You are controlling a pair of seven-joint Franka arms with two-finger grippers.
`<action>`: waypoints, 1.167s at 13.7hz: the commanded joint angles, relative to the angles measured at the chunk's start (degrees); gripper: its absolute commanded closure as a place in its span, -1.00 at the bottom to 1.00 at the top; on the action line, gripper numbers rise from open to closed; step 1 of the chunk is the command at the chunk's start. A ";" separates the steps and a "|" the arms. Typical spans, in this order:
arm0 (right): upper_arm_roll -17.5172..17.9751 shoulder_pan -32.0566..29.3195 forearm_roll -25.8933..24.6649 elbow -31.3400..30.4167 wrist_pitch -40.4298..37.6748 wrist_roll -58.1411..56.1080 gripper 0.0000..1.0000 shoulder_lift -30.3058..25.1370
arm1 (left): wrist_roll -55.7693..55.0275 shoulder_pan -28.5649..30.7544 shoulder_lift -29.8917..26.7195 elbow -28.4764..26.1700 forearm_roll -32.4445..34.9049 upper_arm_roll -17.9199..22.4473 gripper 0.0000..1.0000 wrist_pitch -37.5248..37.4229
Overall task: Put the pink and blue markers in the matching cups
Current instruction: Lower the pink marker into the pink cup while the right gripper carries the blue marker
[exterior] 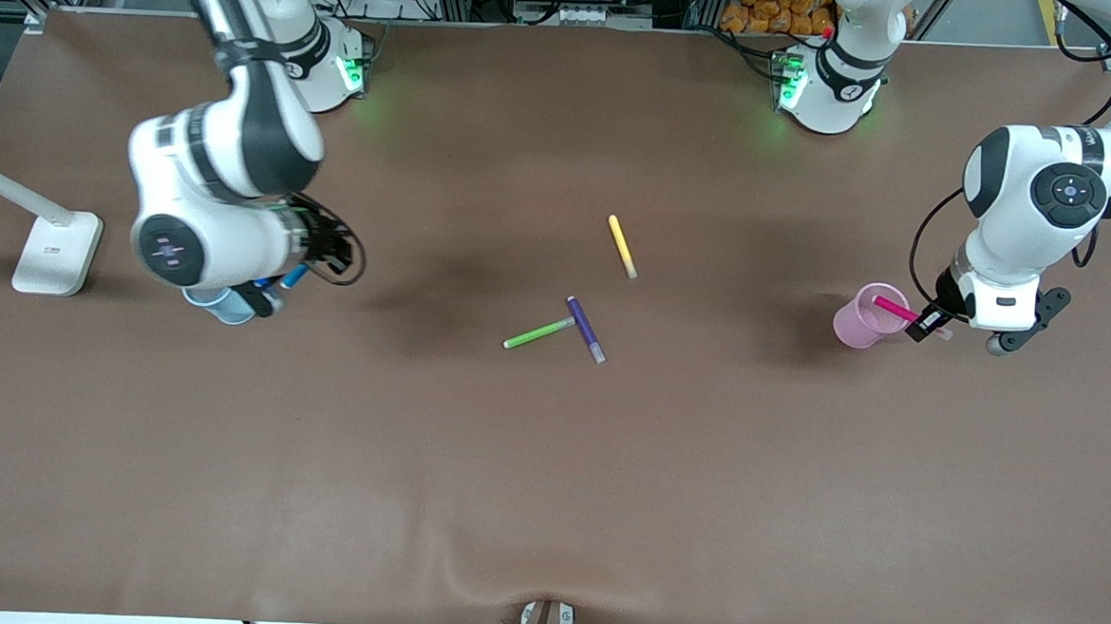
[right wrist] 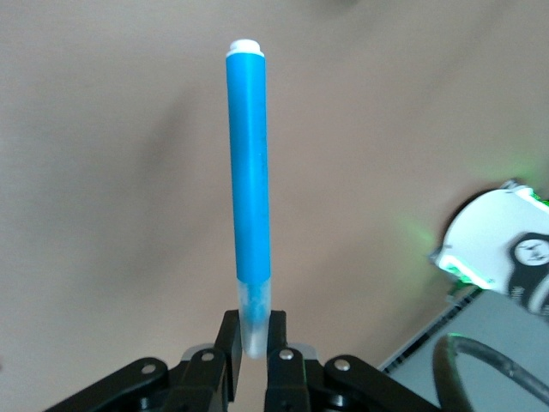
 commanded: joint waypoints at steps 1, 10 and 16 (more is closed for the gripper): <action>-0.36 -2.72 1.30 -0.28 -3.55 -4.93 1.00 -0.07 | -0.97 0.61 1.10 -0.49 1.36 -0.41 1.00 1.08; -14.06 -7.46 1.21 -0.19 -12.18 -32.87 1.00 3.44 | -2.11 0.52 0.93 0.12 1.36 -0.94 -1.00 -3.12; -14.78 -12.19 5.76 0.25 -11.57 -40.00 1.00 8.71 | 4.45 0.43 -0.74 9.16 0.58 -2.43 -1.00 -18.05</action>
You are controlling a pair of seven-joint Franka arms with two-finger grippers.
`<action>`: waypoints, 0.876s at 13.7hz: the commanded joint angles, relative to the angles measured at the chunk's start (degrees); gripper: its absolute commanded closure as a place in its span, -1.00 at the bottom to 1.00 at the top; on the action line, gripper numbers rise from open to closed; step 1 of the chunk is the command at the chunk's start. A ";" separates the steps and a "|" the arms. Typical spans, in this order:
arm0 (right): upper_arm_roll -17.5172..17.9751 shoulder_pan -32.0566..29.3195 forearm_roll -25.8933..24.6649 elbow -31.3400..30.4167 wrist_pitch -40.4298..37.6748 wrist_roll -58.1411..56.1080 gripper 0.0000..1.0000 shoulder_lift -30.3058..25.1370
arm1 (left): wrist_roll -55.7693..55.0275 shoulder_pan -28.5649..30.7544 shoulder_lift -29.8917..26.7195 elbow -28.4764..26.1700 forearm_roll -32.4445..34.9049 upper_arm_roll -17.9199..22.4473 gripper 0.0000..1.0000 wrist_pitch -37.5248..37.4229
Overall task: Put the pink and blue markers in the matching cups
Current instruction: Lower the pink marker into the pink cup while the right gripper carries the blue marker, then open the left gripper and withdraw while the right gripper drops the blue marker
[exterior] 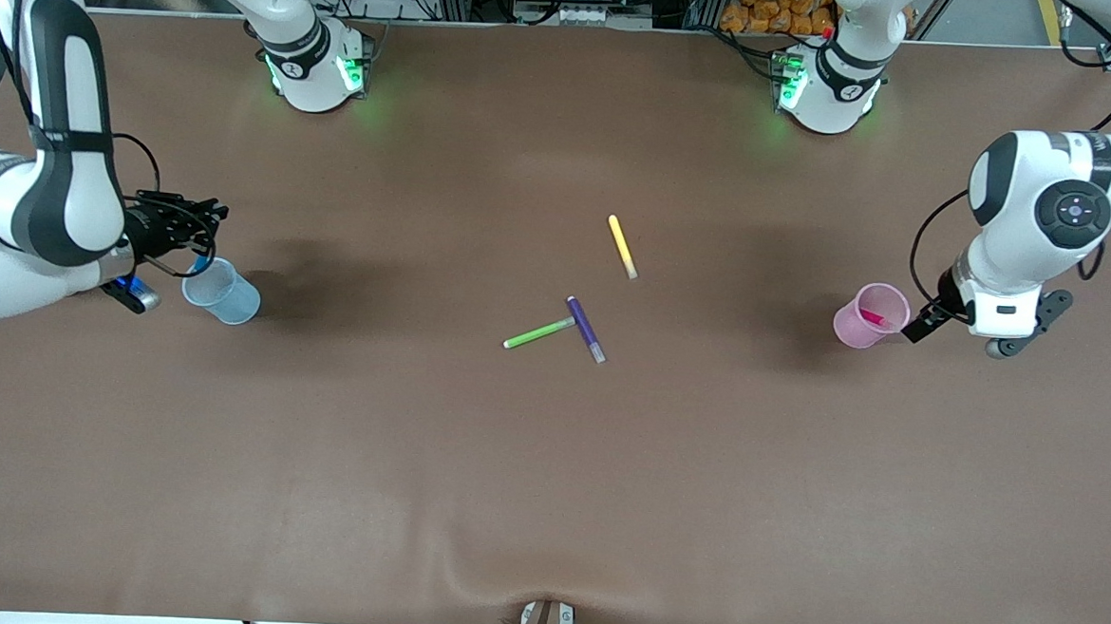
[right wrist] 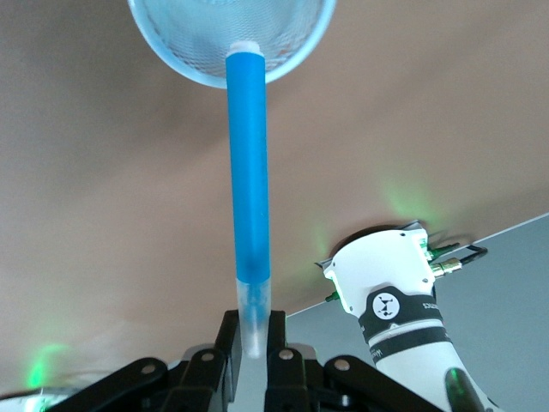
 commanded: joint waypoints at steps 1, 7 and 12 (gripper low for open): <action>0.08 -3.46 5.53 1.01 -0.37 -3.58 1.00 2.78 | 3.62 0.39 -1.61 4.97 0.20 -1.18 -1.00 -8.16; -0.01 -4.08 5.64 3.91 0.07 -3.76 1.00 5.95 | 14.75 0.12 -1.88 22.11 -6.04 -1.54 -1.00 -28.29; -0.10 -4.70 5.91 4.96 0.07 -3.50 -1.00 7.45 | 25.41 0.21 -1.97 34.33 -11.50 -1.53 -1.00 -37.63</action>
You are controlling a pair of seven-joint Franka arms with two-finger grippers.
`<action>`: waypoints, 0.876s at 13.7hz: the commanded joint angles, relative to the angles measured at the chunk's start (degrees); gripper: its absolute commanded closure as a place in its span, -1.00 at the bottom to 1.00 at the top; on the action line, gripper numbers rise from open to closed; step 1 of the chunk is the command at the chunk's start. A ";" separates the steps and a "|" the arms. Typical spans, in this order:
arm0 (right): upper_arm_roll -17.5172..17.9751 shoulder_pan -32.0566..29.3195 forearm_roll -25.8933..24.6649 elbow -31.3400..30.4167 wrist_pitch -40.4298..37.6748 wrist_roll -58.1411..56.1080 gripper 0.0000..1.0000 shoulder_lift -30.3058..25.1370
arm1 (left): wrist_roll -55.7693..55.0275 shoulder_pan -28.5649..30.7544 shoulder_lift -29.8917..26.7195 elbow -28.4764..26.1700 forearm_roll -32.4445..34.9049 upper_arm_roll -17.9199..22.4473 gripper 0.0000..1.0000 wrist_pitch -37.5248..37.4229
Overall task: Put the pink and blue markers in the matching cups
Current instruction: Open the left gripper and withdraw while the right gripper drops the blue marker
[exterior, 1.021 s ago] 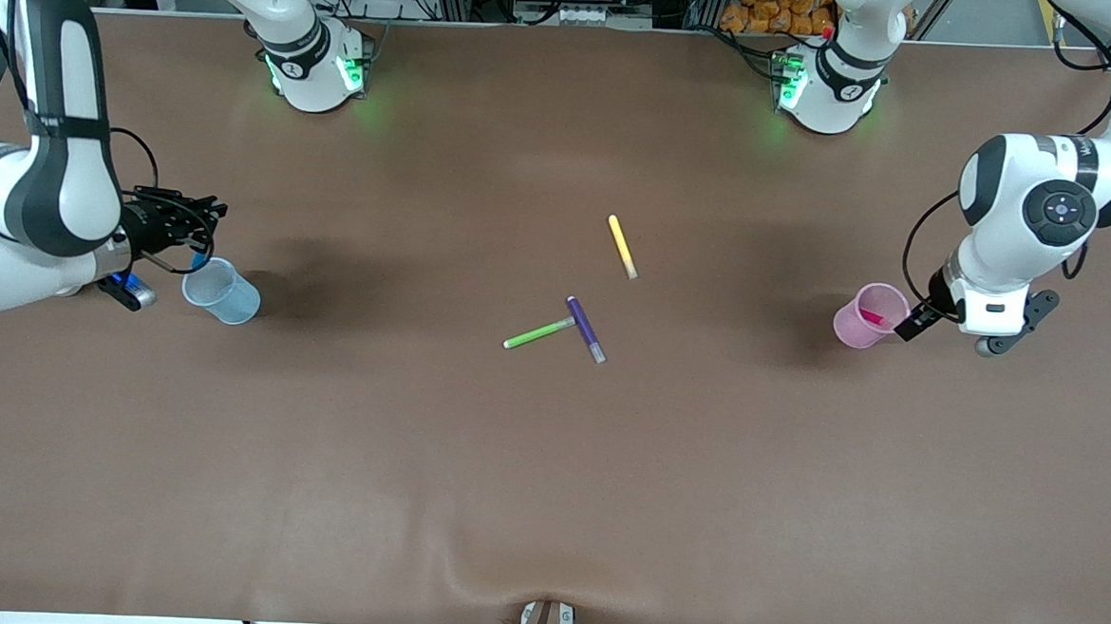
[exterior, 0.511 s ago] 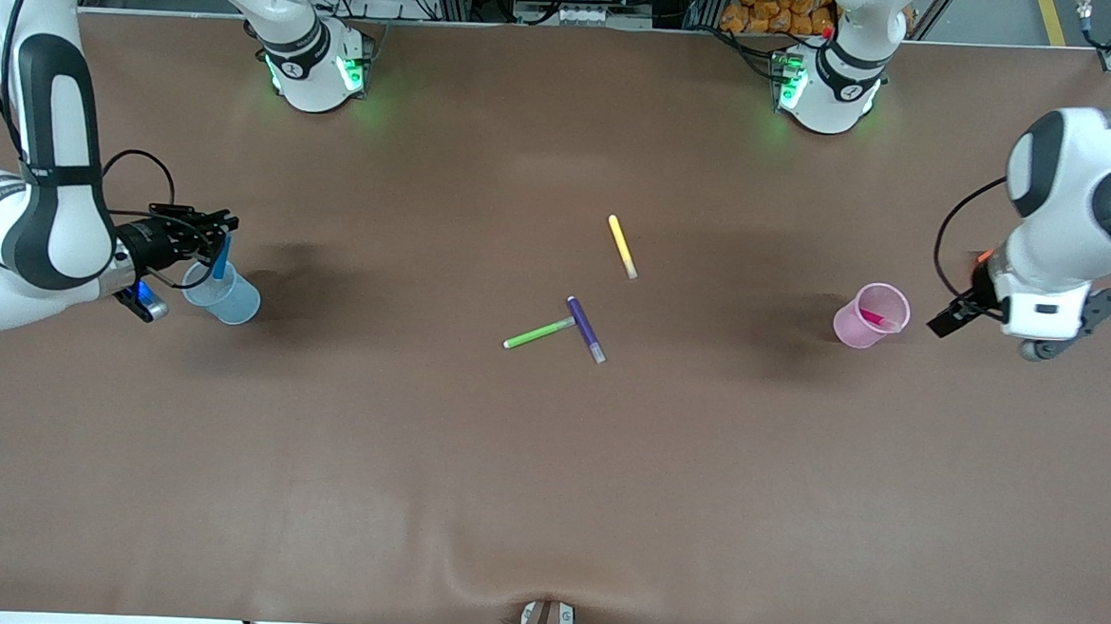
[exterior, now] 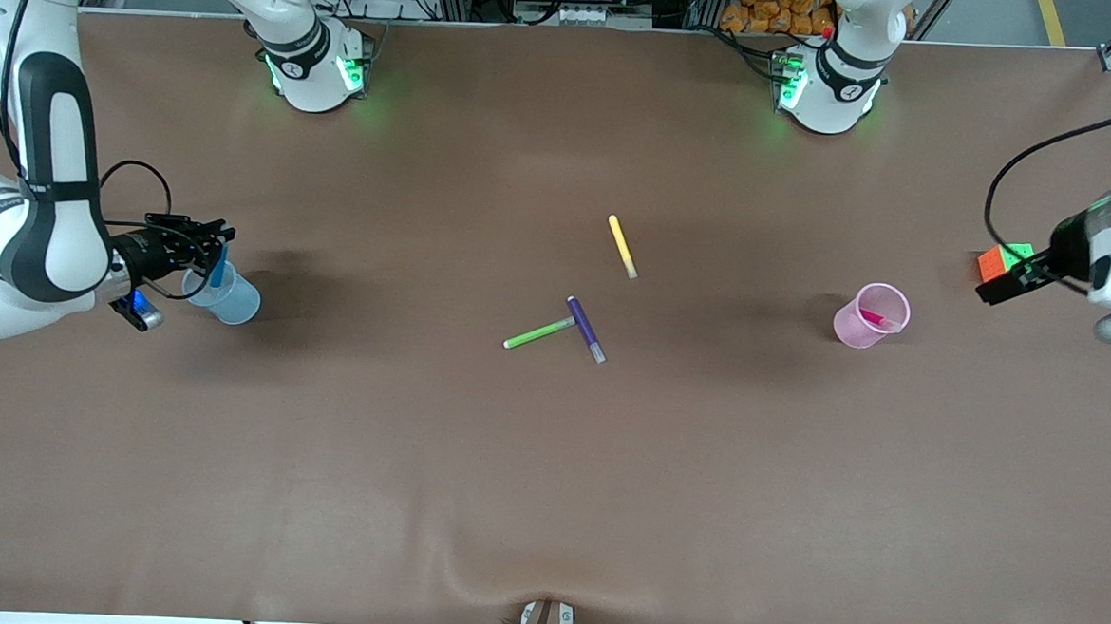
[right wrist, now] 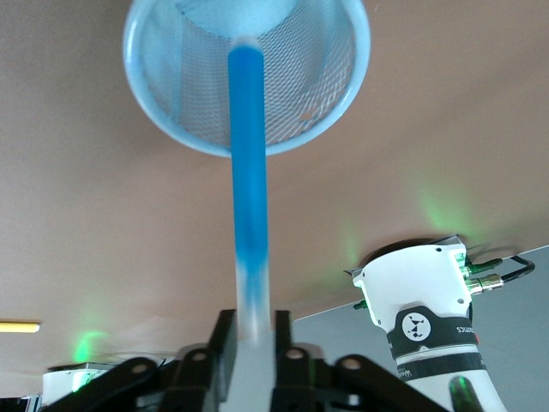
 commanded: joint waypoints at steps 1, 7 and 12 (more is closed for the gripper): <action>0.21 -0.76 0.75 3.13 -1.29 0.14 -1.00 1.12 | 5.69 0.43 0.25 5.42 -1.37 -0.29 -1.00 -4.29; -0.40 2.91 -0.83 23.14 -13.34 1.02 -1.00 0.94 | 15.44 0.61 0.07 12.72 -0.93 -0.38 -1.00 -10.89; -4.45 6.80 -6.54 40.21 -13.69 1.02 -1.00 0.77 | 21.18 0.35 -2.30 13.16 -0.84 -0.29 -1.00 -11.59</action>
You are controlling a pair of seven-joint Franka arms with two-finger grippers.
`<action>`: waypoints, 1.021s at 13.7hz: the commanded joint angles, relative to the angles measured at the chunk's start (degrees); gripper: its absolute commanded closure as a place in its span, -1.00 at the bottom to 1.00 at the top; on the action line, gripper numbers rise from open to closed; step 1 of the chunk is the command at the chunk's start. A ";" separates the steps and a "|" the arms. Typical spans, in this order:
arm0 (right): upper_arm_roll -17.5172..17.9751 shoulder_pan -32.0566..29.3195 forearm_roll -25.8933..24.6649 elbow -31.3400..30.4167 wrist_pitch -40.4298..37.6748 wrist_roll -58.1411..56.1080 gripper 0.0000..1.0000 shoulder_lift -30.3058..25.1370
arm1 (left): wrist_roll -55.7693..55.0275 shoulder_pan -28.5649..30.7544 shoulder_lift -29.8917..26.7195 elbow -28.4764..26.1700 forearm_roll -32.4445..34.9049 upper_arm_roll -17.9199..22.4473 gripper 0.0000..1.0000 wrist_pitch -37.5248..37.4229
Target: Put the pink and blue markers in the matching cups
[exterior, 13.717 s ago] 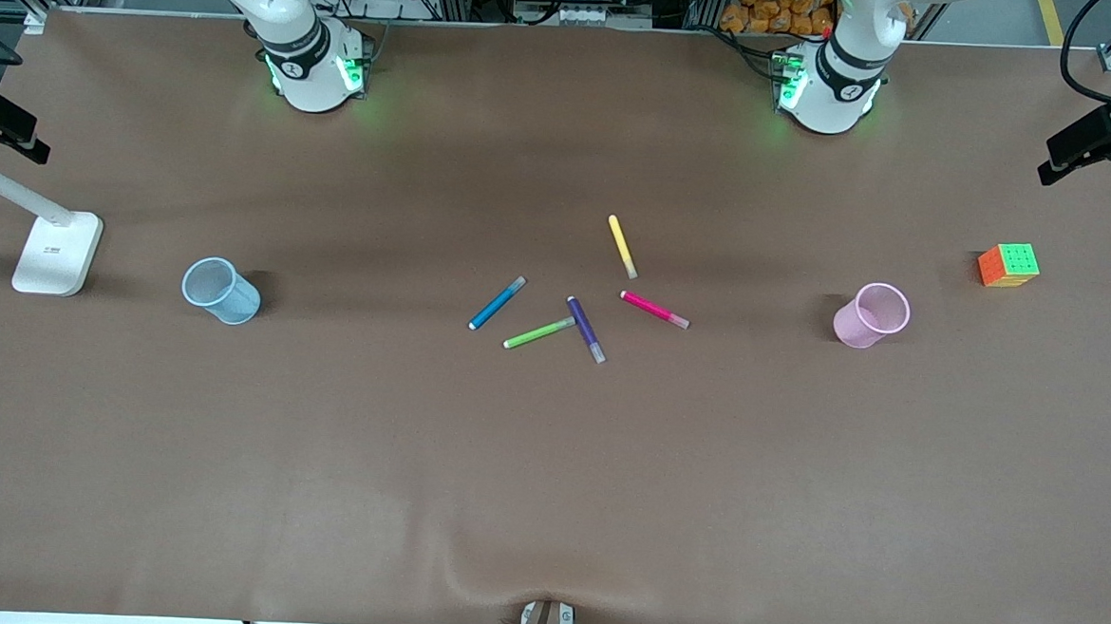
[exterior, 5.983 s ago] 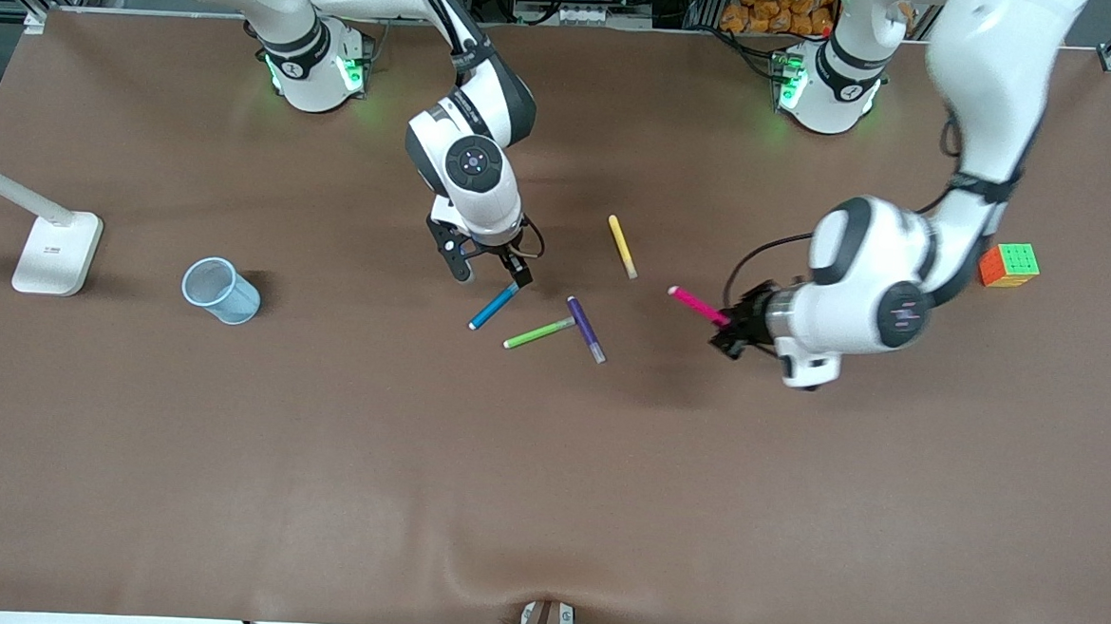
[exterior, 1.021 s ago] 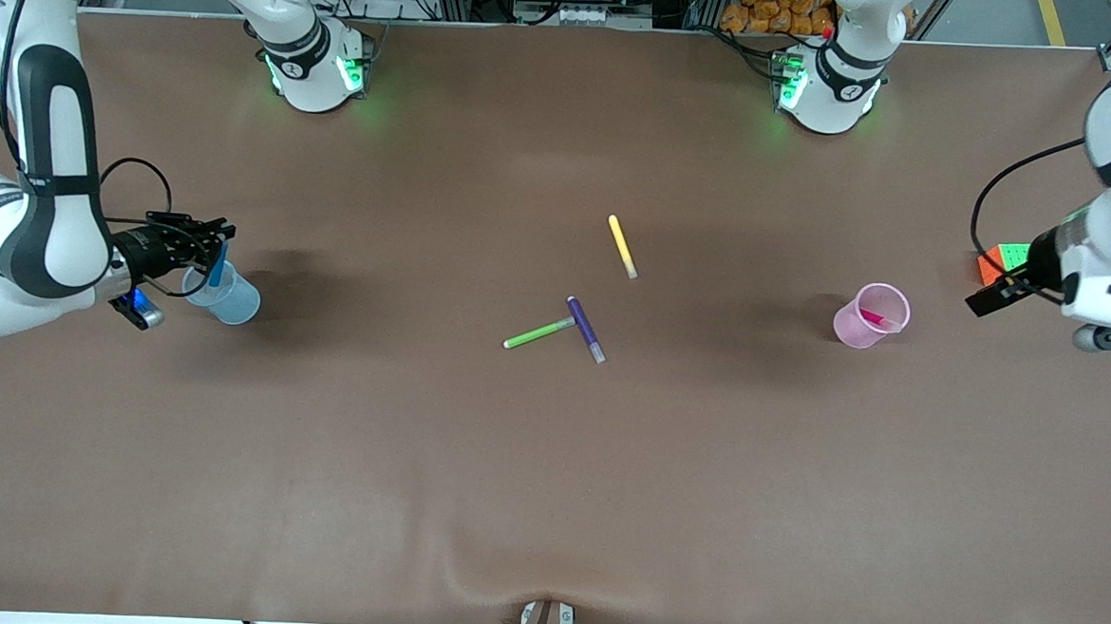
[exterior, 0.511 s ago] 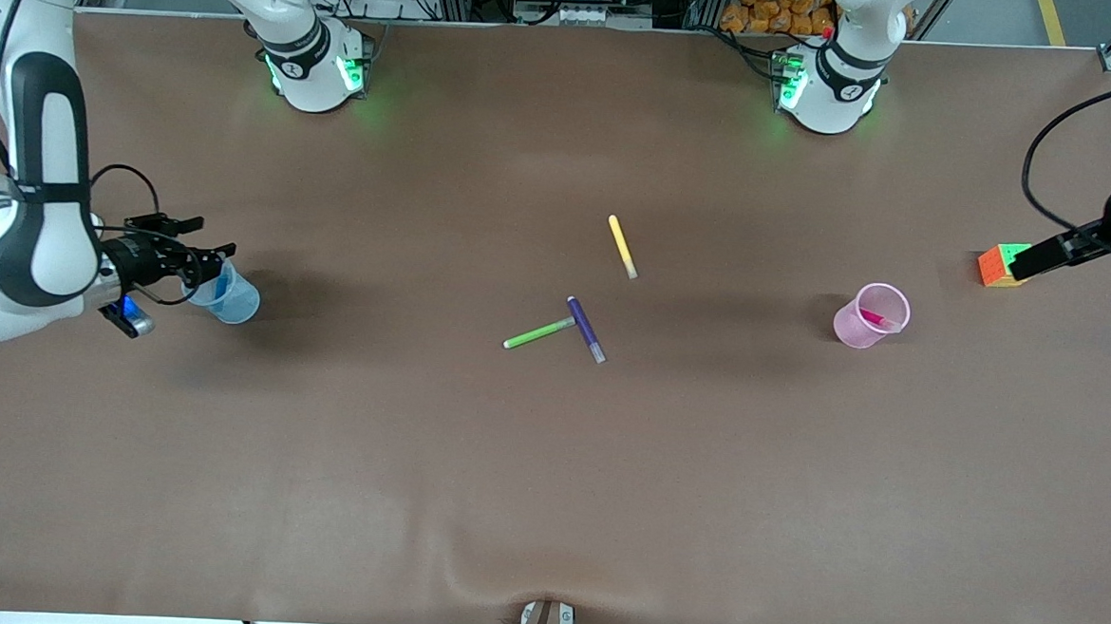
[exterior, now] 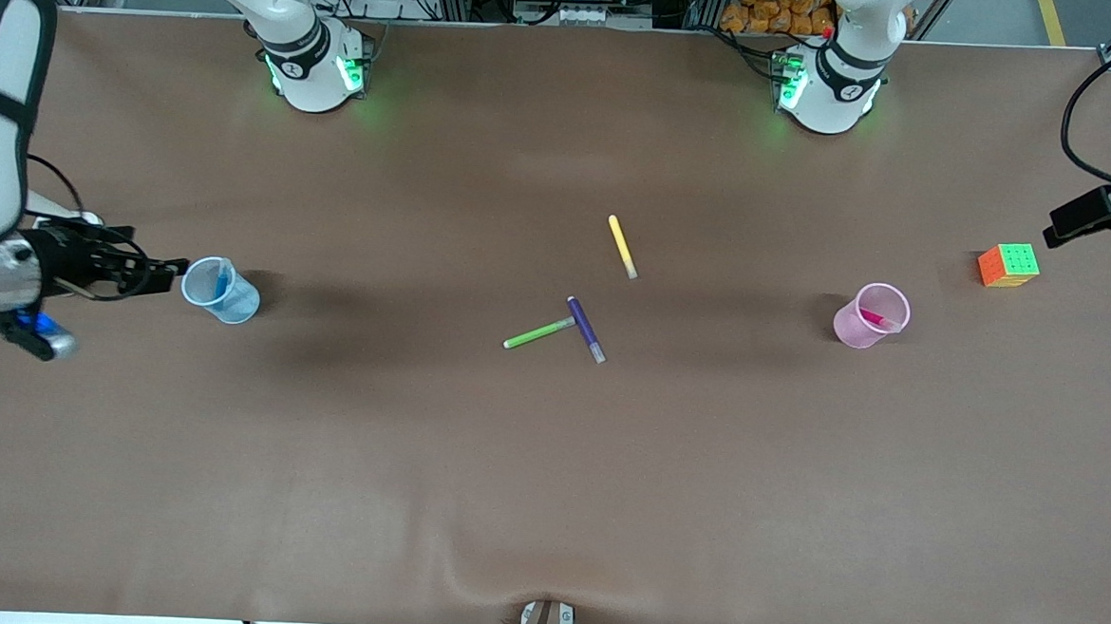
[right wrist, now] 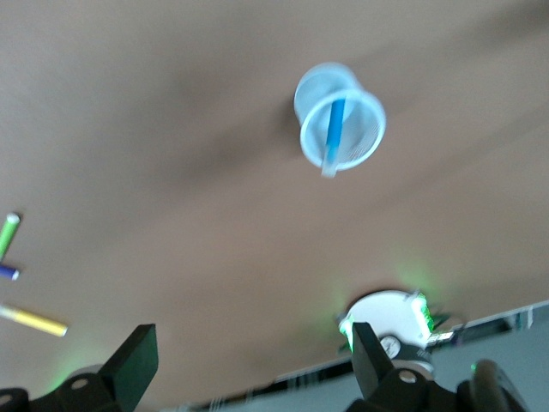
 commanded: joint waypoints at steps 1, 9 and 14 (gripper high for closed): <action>-1.01 -0.01 -2.27 7.96 -1.18 -0.03 -1.00 0.53 | 2.32 0.14 -0.86 0.90 -0.47 -0.38 -1.00 -1.53; 4.88 -4.76 -1.83 10.08 0.32 -5.36 -1.00 -5.79 | 5.22 -12.12 -7.97 -5.59 -3.99 9.88 -1.00 -1.45; 9.27 -8.46 -3.84 6.50 2.51 -10.57 -1.00 -12.03 | 4.08 -21.64 -12.80 -12.62 -3.90 16.39 -1.00 1.01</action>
